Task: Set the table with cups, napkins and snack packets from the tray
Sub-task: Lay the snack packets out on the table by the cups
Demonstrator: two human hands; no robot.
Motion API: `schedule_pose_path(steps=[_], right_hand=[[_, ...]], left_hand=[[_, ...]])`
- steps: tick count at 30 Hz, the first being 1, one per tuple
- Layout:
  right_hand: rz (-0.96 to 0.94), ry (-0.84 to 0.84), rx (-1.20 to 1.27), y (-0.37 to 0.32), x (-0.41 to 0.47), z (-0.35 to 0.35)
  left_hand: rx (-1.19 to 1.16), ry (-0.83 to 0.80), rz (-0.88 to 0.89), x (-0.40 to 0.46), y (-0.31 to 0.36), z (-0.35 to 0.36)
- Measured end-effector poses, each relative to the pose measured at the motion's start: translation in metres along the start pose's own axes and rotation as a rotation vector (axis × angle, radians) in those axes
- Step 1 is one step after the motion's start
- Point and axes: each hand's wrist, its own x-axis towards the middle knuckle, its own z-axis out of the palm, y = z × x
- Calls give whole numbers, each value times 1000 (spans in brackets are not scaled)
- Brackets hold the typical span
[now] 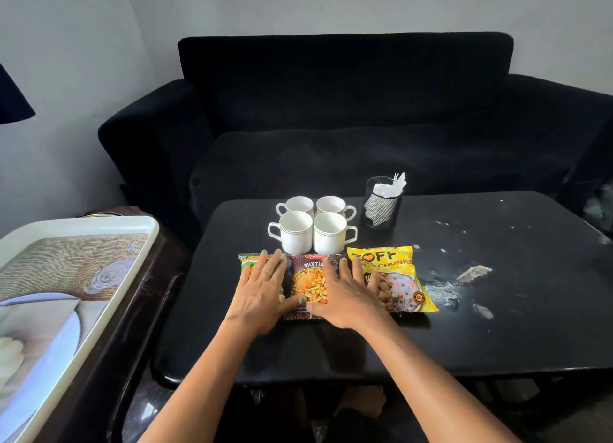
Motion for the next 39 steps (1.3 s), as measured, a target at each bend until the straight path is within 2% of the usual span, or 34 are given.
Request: schedule_pose_path(steps=[8,11,13,18,20,25,33,39], right_hand=[[-15,13,19,3,4,4],[-27,69,50,7,3,6],[-29,166,100,10,0,8],[0,543,125,16,-22,29],[25,610,80,17,-34,36],[13,609,20,20,-38,44],[35,567,-28,18,-30,46],[78,521,-76,16,-30,45]], left_hand=[[0,-17,44,2,-5,-1],[-11,47,27,-2,1,0],[-36,131,43,-6,10,3],[-46,323,103,-20,50,24],[-68,367,117,-27,63,33],[-57,389,3,-31,70,35],[-48,412,58,-25,72,30],[-102,350,32,-23,69,30]])
